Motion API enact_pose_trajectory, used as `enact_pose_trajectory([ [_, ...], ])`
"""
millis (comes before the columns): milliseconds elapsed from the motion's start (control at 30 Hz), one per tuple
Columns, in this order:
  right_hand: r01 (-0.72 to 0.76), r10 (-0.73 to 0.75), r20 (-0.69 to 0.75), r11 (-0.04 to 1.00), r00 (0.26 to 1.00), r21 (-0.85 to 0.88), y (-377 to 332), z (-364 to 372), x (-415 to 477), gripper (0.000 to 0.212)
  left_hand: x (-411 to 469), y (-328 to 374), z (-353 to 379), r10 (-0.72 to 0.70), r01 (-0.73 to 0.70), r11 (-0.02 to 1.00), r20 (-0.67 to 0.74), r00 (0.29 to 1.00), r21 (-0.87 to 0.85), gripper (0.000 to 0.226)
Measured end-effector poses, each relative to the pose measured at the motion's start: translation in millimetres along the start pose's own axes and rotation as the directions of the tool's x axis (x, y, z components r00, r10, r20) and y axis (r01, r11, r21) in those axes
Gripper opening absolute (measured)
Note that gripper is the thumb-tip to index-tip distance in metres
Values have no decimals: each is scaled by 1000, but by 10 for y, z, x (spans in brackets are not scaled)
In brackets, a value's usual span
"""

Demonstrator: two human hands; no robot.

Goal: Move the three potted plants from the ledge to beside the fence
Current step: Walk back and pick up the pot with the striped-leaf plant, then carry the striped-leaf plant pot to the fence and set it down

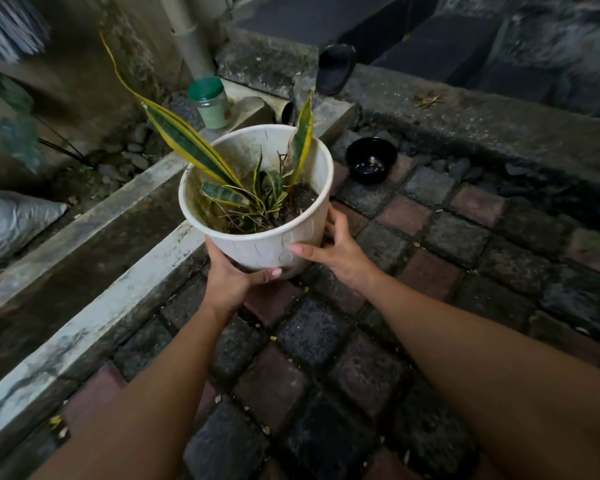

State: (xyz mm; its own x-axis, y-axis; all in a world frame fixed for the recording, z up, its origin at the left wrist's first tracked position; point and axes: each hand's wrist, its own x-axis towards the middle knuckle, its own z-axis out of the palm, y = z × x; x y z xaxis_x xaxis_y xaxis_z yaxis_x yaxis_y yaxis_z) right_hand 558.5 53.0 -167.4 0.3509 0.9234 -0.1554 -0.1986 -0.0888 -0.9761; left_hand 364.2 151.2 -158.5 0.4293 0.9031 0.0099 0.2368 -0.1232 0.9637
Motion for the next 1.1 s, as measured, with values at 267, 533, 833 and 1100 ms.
enact_pose_trajectory([
  [267,106,-75,-208,984,975,143,7,43,-220,106,-63,276,81,133,-132,987,-1,991,-87,121],
  [533,245,-184,-273,948,944,206,-657,4,-291,89,-80,963,210,231,-240,944,-67,971,-228,113],
  [833,367,-355,-102,917,929,157,-3429,384,-526,83,7,3455,-593,225,-246,890,-101,969,-383,135],
  [1100,363,-333,-232,926,914,102,-6700,913,-1692,94,-288,6803,-1463,225,-199,900,22,974,-387,115],
])
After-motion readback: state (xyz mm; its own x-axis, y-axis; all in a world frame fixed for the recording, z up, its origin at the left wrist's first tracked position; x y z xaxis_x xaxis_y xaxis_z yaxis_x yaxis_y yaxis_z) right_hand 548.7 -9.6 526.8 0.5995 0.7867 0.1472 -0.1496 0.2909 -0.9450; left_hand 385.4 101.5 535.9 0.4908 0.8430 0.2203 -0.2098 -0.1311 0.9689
